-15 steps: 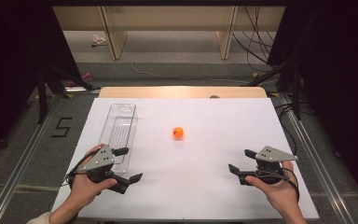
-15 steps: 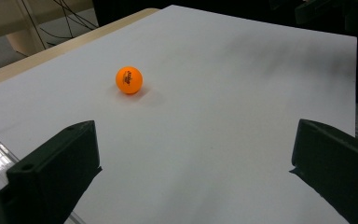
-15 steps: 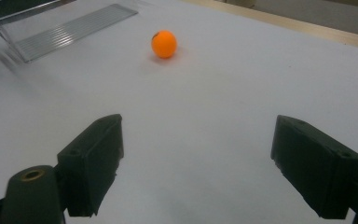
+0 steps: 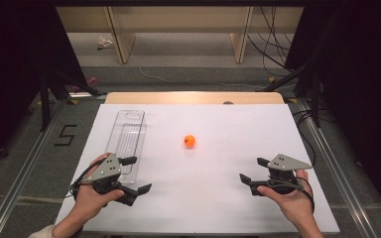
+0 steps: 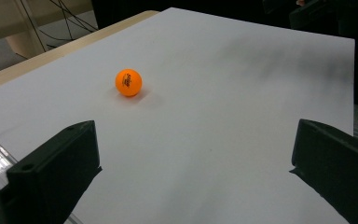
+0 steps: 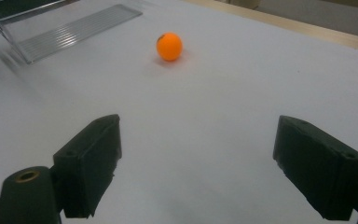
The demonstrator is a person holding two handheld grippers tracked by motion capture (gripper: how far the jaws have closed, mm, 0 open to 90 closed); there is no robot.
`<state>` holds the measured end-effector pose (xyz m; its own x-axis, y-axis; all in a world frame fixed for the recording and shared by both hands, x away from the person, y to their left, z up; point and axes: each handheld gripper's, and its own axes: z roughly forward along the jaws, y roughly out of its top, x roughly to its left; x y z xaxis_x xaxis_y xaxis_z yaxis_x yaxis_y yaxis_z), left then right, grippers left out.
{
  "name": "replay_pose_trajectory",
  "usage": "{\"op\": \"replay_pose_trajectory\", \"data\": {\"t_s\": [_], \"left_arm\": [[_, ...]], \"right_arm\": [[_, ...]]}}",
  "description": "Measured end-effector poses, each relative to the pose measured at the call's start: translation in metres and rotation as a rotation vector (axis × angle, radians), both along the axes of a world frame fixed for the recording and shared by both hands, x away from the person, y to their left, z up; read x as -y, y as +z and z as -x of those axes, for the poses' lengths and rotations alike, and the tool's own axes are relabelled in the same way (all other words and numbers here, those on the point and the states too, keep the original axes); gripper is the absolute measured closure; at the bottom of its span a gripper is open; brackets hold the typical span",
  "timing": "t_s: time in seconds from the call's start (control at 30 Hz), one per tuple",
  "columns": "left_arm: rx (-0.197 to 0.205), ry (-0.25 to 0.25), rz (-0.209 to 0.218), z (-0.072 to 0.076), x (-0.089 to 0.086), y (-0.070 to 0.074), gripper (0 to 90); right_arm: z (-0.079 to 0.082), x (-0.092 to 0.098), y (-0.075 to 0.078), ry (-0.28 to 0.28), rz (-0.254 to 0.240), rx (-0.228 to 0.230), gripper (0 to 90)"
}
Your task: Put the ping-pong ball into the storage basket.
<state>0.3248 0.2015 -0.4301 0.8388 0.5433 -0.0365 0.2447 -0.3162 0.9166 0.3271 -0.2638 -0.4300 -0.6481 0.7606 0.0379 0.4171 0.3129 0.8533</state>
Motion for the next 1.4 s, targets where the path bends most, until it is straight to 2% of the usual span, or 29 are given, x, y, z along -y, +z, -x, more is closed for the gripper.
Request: {"op": "replay_pose_trajectory", "data": {"t_s": [0.2,0.57,0.83,1.4], "left_arm": [[-0.001,0.0,0.0,0.0,0.0,0.0,0.4],[-0.001,-0.013,-0.009,0.002,0.002,-0.001,0.4],[0.001,-0.014,-0.01,0.002,0.002,0.0,0.4],[-0.001,-0.013,-0.008,0.001,0.001,-0.001,0.4]], "right_arm": [[-0.004,-0.017,0.005,0.034,-0.006,0.017,16.0],[-0.017,-0.031,0.006,0.045,-0.008,0.02,15.8],[-0.03,-0.044,0.004,0.059,0.008,0.018,15.8],[-0.044,-0.059,0.003,0.079,0.024,0.017,15.8]]}}
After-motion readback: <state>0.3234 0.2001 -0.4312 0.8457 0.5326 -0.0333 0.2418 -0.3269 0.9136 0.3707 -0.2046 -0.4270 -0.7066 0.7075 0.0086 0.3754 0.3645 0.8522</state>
